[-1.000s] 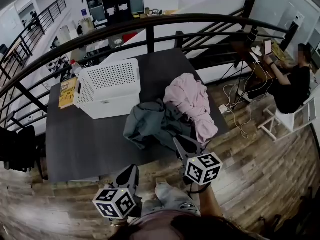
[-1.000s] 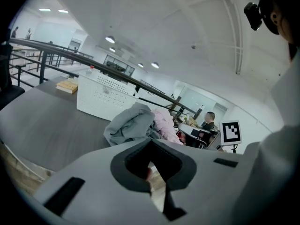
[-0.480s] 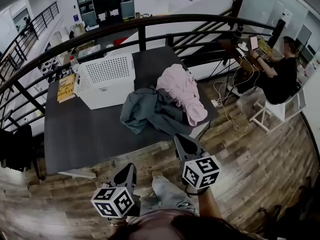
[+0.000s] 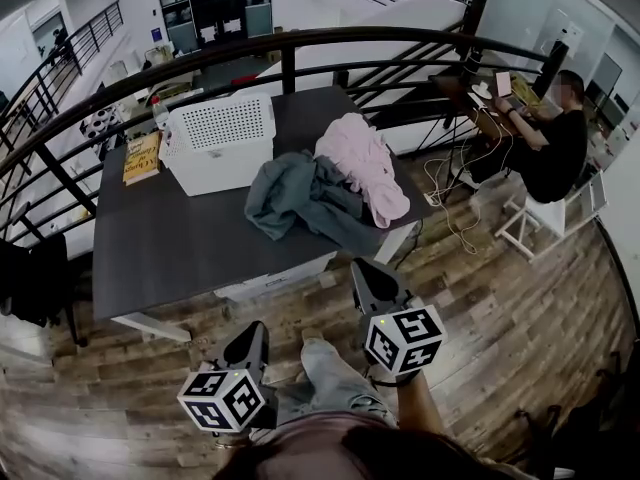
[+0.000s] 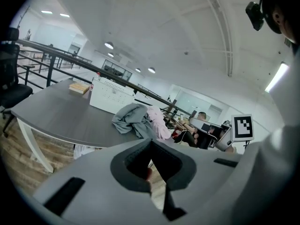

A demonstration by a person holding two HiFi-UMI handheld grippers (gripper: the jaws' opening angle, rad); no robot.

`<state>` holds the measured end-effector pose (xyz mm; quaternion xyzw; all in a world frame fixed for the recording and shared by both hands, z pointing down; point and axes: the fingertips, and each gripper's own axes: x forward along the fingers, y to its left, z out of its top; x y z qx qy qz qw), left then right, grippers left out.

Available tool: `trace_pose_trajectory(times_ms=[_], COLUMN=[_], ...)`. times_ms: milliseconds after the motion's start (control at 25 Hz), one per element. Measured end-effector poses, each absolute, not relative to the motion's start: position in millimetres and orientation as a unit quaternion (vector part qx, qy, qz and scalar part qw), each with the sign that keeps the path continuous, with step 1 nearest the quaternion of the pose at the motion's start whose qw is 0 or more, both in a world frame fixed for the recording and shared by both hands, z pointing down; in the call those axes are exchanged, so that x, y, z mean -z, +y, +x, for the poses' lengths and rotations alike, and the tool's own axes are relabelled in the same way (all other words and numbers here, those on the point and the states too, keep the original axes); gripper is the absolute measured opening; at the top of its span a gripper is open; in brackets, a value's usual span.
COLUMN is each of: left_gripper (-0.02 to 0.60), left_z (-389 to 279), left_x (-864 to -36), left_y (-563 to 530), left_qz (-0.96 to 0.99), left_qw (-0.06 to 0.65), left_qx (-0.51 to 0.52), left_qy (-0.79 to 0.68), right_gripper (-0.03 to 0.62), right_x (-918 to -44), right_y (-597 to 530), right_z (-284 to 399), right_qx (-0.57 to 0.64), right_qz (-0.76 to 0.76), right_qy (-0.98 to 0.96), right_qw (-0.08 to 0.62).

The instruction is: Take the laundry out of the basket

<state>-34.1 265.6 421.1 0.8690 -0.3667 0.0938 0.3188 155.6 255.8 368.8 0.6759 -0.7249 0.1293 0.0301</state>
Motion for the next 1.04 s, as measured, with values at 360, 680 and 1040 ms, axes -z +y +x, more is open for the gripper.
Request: trace_pose_trajectory(times_ms=[360,680,1040], left_gripper=[-0.011,-0.011,-0.011], left_z=[-55,-66,-20], left_x=[-423,-426,-418], left_y=[297,300,281], left_qz=[0.867,0.855,0.852], left_qw=[0.326,0.327,0.316], left_qx=[-0.064,-0.058,-0.067], left_qy=[-0.372,-0.399,-0.412], right_gripper=[0.015,0.015,0.015], right_x=[-364,-360,-353], right_y=[284,272,259], right_z=[145,137,175], right_qx=[-0.101,-0.087,-0.089], right_qz=[0.692,0.680,0.658], right_qy=[-0.711,-0.722,-0.742], right_qw=[0.071,0.089,0.094])
